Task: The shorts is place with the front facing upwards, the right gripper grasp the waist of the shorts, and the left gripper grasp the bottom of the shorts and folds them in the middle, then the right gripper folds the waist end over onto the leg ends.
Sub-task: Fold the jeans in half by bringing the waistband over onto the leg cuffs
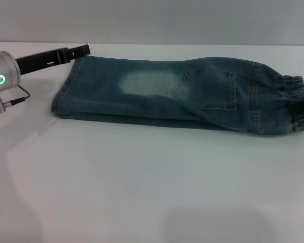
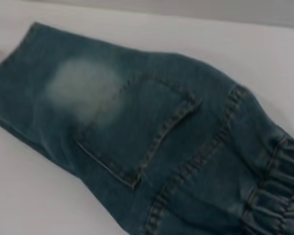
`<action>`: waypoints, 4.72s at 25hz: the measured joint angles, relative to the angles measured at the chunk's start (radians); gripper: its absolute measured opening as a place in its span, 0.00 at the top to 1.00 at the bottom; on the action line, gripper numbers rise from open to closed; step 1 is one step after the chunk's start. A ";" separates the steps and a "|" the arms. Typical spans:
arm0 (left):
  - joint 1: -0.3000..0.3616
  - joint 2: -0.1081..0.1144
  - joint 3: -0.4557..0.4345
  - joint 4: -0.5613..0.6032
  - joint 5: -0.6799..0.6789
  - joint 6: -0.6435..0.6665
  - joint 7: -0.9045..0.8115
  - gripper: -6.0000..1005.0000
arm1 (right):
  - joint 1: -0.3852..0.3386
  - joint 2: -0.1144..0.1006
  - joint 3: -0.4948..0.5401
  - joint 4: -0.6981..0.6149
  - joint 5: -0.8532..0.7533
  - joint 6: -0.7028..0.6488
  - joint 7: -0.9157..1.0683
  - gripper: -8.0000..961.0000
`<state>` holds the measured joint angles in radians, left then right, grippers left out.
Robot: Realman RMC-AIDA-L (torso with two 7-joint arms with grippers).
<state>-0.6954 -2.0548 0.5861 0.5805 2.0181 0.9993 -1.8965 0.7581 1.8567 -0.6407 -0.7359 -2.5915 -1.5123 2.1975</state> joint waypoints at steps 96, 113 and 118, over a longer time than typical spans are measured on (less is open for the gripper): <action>-0.010 -0.024 1.252 -0.049 -1.042 -0.304 0.535 0.30 | -0.218 0.099 0.197 -0.528 0.303 -0.495 -0.052 0.94; 0.001 -0.024 1.402 0.024 -1.080 -0.376 0.527 0.30 | -0.116 0.060 0.237 -0.523 0.369 -0.508 0.020 0.95; 0.004 -0.024 1.452 0.035 -1.130 -0.383 0.534 0.30 | -0.057 0.053 0.225 -0.514 0.376 -0.478 0.064 0.95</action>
<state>-0.6911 -2.0784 2.0378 0.6159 0.8885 0.6158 -1.3626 0.7016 1.9100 -0.4154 -1.2501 -2.2157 -1.9907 2.2611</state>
